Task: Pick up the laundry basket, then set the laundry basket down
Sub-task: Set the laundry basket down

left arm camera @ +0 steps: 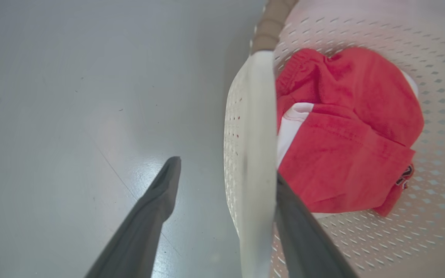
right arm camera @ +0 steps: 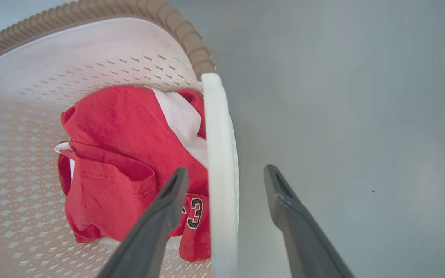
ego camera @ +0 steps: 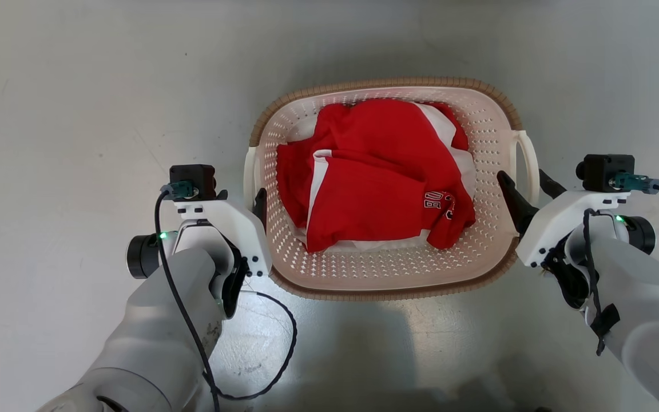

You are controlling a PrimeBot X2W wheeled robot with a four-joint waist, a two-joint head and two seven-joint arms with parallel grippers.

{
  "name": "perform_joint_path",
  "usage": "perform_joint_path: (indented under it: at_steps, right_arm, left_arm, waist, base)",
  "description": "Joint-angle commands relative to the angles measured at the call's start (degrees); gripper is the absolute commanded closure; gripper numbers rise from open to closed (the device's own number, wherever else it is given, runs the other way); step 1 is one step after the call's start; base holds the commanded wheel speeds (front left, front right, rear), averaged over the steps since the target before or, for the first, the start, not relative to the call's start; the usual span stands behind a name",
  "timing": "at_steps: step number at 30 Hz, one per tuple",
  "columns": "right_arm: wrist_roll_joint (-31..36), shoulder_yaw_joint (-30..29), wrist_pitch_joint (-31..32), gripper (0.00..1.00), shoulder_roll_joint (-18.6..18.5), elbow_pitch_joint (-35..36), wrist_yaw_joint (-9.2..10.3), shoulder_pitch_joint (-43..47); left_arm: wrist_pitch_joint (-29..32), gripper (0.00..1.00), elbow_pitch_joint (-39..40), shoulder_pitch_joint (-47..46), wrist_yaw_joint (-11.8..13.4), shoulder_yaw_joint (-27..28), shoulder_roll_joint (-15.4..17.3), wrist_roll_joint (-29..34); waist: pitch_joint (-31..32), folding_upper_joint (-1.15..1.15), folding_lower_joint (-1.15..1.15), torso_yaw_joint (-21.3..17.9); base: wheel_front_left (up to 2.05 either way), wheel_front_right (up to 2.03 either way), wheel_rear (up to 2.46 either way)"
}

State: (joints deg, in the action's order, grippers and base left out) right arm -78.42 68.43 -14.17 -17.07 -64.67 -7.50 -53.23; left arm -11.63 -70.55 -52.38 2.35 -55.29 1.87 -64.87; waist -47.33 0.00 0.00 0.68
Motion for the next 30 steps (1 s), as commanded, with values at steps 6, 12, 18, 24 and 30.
perform_joint_path:
  at_steps: [6, 12, 18, 24, 30]
  right_arm:
    - [-0.93, 0.31, -0.83, 0.0, 0.13, -0.06, 0.01, 3.56]
    - [-1.0, -0.81, -0.83, 0.0, -0.04, 0.8, 0.01, 4.96]
    - [-0.78, -2.35, -0.83, 0.0, -0.66, 1.75, 0.01, 7.56]
    - [0.37, -4.17, -0.83, 0.0, -0.84, 2.73, 0.01, 9.94]
    - [3.11, -7.71, -0.83, 0.0, -0.6, 4.36, 0.01, 12.91]
  left_arm:
    - [-1.15, 0.0, -0.27, 1.37, 0.11, -0.83, 1.01, -1.37]
    - [-2.35, 0.0, -0.89, 2.97, -0.16, -1.05, 1.01, -2.45]
    - [-3.2, 0.0, -1.28, 4.55, -0.93, -0.71, 1.01, -2.7]
    - [-3.34, 0.0, -0.67, 5.29, -1.43, 1.99, 1.23, -1.46]
    - [-3.36, 0.0, 2.55, 8.47, -1.64, 7.3, 2.88, 2.85]
  waist:
    - [2.54, 0.0, 0.0, -0.33]
    - [6.17, 0.0, 0.0, -1.11]
    - [10.92, 0.0, 0.0, -1.67]
    - [15.43, 0.0, 0.0, -2.01]
    - [21.29, 0.0, 0.0, -2.76]
  base:
    - [0.0, 0.0, 0.0]
    - [0.0, 0.0, 0.0]
    - [0.0, 0.0, 0.0]
    - [0.0, 0.0, 0.0]
    - [0.0, 0.0, 0.0]
